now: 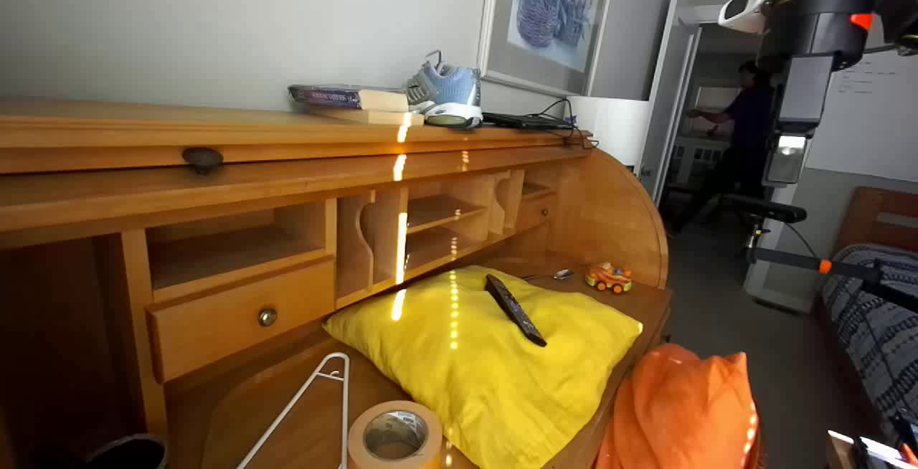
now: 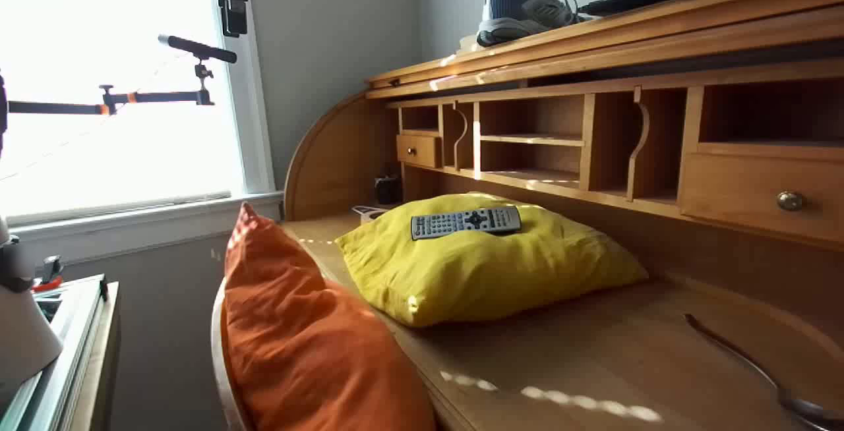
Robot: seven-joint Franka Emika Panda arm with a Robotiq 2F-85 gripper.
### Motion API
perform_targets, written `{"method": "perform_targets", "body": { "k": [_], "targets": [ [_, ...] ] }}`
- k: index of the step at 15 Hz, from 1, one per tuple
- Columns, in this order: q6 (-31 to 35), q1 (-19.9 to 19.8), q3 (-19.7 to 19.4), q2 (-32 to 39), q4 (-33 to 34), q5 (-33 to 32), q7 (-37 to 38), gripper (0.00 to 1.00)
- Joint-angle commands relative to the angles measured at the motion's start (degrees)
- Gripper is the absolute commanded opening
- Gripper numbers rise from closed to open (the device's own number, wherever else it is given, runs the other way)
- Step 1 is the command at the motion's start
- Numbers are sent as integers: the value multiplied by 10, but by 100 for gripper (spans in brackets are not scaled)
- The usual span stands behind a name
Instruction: Take the remote controller off of the yellow pillow and put it into the shelf
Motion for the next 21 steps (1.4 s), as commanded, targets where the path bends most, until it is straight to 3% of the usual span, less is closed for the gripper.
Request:
{"method": "perform_targets", "body": {
  "k": [1,7,13,21],
  "targets": [
    [-2,-9,7,1,1,4,-5,100],
    [-2,-9,7,1,1,4,-5,100],
    [166,-46,-40,63,-49,-15,-42,100],
    [372,-38,-78,191,-99,7,-136,100]
  ]
}}
